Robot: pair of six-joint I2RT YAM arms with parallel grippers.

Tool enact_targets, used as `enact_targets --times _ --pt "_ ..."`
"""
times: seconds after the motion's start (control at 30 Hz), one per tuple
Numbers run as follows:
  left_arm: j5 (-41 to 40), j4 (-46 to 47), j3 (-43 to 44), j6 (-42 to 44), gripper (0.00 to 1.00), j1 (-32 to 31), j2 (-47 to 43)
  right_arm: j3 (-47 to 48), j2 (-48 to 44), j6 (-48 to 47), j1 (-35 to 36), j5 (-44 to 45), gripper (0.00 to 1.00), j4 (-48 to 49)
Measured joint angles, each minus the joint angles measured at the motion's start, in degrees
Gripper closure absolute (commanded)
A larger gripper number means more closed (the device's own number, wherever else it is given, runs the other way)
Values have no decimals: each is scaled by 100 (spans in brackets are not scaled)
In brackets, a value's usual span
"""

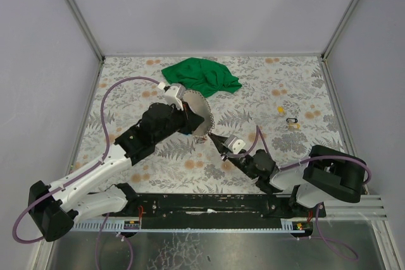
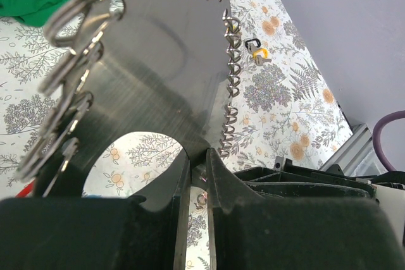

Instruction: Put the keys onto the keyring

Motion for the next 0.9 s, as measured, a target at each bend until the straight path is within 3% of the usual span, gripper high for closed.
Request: enact_targets --times 0.37,0.63,0.73,0.9 --pt "-96 66 -146 -380 98 -11 -7 -201 -295 7 11 -39 92 -46" --pt "-111 407 -492 -831 72 72 -114 -238 -494 9 11 -55 93 -175" --pt "-114 466 -719 -994 57 157 -146 -240 -566 13 11 -59 94 -173" --pt "-87 592 -1141 -1274 50 267 -160 -243 -632 28 13 -162 94 -175"
